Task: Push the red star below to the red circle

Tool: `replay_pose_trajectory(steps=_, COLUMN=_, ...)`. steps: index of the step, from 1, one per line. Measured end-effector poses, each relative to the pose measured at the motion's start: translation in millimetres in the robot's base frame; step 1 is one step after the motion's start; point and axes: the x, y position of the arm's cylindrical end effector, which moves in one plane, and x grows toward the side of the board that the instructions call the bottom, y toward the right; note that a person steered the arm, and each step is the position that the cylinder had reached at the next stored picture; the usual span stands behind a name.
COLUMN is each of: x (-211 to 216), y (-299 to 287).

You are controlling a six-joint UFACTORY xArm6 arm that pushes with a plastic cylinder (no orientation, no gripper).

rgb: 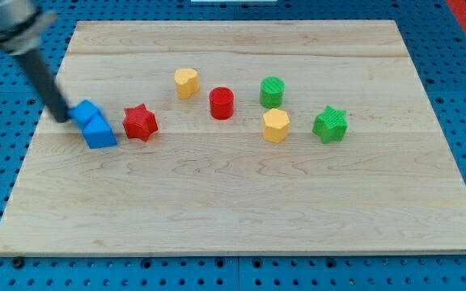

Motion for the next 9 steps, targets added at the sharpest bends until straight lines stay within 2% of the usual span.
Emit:
replay_pose_trajectory(steps=1, x=-9, y=60)
replay_pose_trajectory(steps=2, x=-9, y=59)
replay_pose_trajectory(steps=4, x=6, y=-88)
replay_pose_trajectory(steps=6, x=19, y=70)
replay_pose_trajectory(steps=7, x=11, y=93)
replay_pose_trajectory(steps=8, x=21, y=63)
replay_pose_trajectory(steps=9, x=51, y=-11)
